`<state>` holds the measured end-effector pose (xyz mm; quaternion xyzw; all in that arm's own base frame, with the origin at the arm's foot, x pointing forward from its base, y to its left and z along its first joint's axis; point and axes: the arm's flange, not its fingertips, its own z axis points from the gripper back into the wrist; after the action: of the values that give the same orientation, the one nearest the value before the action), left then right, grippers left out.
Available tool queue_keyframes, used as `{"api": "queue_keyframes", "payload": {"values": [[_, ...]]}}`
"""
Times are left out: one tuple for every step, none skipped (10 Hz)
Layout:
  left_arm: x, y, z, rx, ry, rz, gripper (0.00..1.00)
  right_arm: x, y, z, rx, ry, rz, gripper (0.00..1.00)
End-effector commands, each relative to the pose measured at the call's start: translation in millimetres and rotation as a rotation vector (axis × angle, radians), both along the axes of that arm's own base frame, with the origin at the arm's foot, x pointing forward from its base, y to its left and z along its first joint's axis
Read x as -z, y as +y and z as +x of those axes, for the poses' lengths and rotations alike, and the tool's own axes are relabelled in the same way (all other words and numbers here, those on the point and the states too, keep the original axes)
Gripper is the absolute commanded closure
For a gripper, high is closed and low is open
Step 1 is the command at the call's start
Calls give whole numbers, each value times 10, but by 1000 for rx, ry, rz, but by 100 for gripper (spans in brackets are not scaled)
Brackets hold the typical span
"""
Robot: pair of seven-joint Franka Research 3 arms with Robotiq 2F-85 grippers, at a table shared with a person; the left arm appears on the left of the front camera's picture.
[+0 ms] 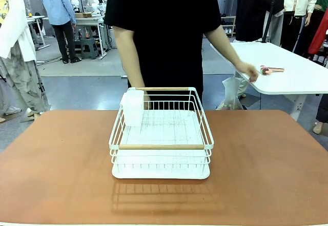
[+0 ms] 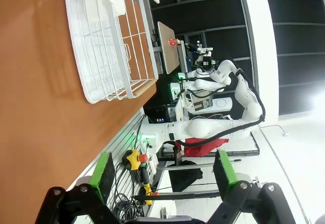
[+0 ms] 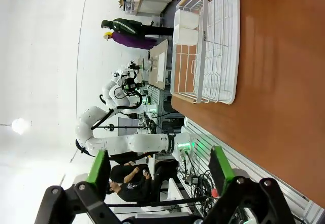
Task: Clean the table.
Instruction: Pick up the Lint Roller when the human hands it over.
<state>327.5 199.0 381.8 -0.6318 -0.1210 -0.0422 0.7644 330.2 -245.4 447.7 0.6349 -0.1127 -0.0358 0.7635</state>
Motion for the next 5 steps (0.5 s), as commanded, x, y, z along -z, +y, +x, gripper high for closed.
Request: {"api": "queue_keyframes", "payload": {"values": [[-22,13,-24,-5,-8,-2,0,-43,13,-24,0,-6,10,0],[-22,13,-24,-5,-8,-2,0,-43,13,-24,0,-6,10,0],[-22,13,-24,-5,-8,-2,0,-43,13,-24,0,-6,10,0],[-22,13,-24,-5,-8,-2,0,-43,13,-24,0,-6,10,0],[-22,13,-24,-5,-8,-2,0,-43,13,-24,0,-6,10,0]]}}
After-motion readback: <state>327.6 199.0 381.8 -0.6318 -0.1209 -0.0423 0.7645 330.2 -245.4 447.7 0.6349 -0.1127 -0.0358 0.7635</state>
